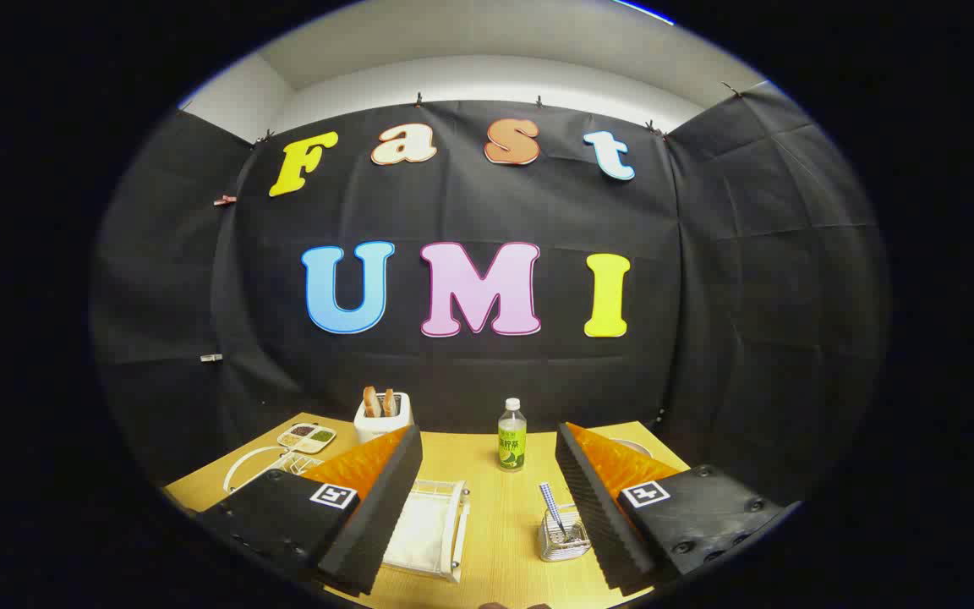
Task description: Take the plate from the dish rack, then take the spoon from the basket and place it into the plate.
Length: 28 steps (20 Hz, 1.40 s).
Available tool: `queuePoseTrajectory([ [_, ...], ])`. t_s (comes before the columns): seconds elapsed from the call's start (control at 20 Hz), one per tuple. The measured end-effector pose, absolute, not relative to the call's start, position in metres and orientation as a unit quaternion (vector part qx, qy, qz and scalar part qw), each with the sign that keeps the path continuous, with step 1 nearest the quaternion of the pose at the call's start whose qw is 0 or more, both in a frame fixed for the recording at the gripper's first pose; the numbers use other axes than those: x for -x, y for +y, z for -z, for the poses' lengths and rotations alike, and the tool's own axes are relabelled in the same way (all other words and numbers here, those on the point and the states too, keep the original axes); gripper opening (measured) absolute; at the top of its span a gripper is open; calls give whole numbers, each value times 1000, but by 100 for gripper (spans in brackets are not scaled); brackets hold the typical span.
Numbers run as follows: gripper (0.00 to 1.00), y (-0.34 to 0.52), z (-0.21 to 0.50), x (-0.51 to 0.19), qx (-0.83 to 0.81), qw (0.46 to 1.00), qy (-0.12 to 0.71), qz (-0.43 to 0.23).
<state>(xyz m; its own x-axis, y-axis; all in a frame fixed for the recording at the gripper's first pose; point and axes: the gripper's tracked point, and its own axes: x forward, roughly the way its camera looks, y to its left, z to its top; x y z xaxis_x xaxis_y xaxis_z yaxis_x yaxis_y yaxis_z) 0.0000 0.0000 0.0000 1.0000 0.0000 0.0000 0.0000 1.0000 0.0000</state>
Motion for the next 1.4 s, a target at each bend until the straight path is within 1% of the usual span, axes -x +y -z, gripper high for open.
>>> queuePoseTrajectory([
  [0.55, 97, 8, 10, -7, 10, 1000, 14, 4],
  [1.1, 97, 23, 15, -8, 14, 1000, 27, -6],
  [1.25, 97, 37, 18, -17, 4, 999, 48, -19],
  [1.4, 99, 67, 26, -41, -9, 995, 89, -44],
])
